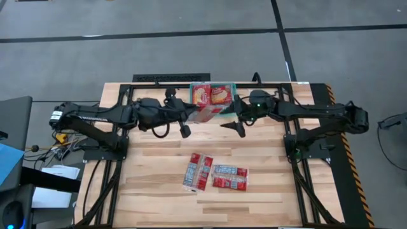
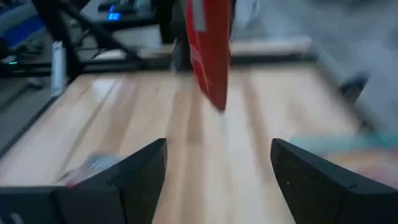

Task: Sort popcorn bags into baskets
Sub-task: Put the bottom red popcorn bag into the green bin

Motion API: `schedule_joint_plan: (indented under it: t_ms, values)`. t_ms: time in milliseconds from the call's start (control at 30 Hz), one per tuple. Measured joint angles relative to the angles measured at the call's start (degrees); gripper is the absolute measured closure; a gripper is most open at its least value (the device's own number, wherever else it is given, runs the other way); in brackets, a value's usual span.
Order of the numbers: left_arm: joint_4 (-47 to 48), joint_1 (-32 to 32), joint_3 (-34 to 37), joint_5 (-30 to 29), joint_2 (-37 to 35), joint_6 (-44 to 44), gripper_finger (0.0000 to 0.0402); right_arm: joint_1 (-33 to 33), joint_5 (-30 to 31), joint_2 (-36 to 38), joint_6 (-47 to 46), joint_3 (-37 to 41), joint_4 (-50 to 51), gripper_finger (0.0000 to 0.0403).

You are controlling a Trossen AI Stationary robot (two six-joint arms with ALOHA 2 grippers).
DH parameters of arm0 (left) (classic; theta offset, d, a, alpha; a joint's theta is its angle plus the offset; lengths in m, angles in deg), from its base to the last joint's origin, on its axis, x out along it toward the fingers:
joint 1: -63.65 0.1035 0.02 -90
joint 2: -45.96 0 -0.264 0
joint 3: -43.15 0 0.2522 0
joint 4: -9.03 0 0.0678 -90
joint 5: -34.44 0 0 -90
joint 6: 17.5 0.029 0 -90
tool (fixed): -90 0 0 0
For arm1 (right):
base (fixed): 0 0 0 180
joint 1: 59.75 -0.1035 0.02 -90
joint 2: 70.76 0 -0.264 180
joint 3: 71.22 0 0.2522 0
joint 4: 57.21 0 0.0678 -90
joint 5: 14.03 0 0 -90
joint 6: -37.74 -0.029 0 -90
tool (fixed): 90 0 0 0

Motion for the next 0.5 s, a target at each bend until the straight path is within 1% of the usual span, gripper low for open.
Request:
schedule_joint_plan:
  t_ms: [100, 167, 300, 400, 433, 500]
  values:
    - [-0.53, 0.0, -1.99, -0.17, -0.02, 3.19, 0.0401, -1.35, 4.95, 0.0, 4.4, -0.02, -6.15, 0.0092]
    - [-0.64, 0.0, -2.95, -0.59, -0.02, 4.46, 0.0401, -1.83, 6.78, 0.0, 5.74, -0.02, -8.86, 0.0092]
    - [-0.7, 0.0, -3.98, -1.48, -0.02, 7.88, 0.0401, -1.58, 6.65, 0.01, 4.09, -0.03, -12.43, 0.0092]
    - [-1.77, 0.0, -4.72, -1.5, -0.02, 11.63, 0.0401, -1.24, 6.32, 0.02, -2.7, -0.04, -13.88, 0.0092]
    - [-2.74, 0.0, -4.88, -1.48, -0.02, 13.1, 0.0401, -0.82, 5.29, 0.04, -6.48, -0.04, -14.21, 0.0092]
    - [-5.22, 0.0, -5.04, -1.48, -0.02, 16.84, 0.0401, 0.61, 1.22, 0.07, -15.41, -0.04, -14.2, 0.0092]
